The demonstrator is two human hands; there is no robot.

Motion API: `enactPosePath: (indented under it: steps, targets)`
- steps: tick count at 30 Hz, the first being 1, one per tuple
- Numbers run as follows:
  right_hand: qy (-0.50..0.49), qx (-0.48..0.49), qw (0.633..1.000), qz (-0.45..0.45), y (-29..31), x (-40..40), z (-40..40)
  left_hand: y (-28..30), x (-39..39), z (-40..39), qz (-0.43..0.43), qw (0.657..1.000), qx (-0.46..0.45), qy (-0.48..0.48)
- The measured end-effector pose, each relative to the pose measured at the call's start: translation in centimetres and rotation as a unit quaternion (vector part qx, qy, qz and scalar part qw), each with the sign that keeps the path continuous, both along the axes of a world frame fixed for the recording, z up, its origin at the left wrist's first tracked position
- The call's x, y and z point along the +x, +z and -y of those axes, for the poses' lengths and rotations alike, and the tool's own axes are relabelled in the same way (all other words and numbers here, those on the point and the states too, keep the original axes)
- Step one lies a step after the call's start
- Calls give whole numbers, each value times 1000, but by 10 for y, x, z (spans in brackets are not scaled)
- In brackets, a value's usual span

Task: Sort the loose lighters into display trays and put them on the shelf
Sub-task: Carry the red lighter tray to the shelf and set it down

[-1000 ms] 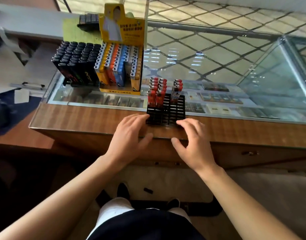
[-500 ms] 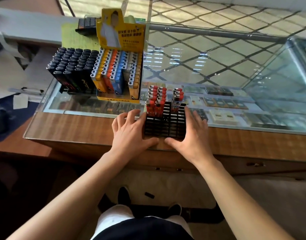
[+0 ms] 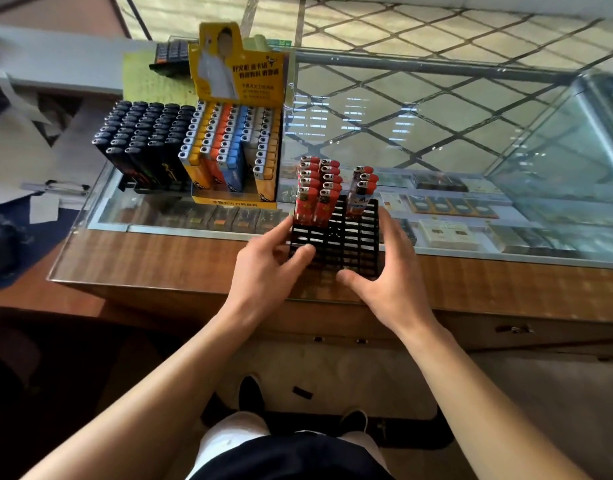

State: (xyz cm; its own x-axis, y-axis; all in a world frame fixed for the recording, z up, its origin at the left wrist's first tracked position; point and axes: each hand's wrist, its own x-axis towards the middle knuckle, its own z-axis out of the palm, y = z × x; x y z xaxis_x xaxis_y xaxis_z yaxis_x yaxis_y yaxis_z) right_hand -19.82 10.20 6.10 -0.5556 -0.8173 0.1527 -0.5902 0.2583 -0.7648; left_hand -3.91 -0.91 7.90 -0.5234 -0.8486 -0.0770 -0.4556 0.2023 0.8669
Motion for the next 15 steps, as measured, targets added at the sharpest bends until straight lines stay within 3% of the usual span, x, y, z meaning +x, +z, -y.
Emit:
enactPosePath:
  steps: [3, 7, 11, 15]
  targets:
    - [1, -26, 1000, -1, 7, 0, -3, 2, -3, -7, -88, 990, 102, 31]
    - [8, -32, 999, 27, 12, 0, -9, 4, -9, -16, -193, 951, 232, 71]
    - [15, -85, 979, 185, 13, 2, -13, 6, -11, -21, -227, 926, 288, 91]
    - [-76, -119, 946, 290, 15, 4, -8, 6, -12, -25, -236, 917, 310, 85]
